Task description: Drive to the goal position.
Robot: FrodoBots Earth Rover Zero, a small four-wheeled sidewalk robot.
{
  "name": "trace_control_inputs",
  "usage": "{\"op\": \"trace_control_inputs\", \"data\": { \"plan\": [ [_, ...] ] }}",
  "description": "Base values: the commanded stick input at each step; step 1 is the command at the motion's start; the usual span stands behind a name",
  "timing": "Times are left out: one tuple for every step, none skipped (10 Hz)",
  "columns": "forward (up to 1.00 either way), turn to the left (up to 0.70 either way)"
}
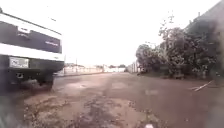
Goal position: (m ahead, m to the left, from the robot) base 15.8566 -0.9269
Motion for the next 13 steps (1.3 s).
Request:
{"op": "trace_control_inputs", "data": {
  "plan": [
    [1.0, 0.0],
    [1.0, 0.0],
    [1.0, 0.0],
    [1.0, 0.0],
    [1.0, 0.0],
    [1.0, 0.0],
    [1.0, 0.0],
    [1.0, 0.0],
    [1.0, 0.0],
    [1.0, 0.0],
    [1.0, 0.0],
    [1.0, 0.0],
    [1.0, 0.0]
  ]
}}
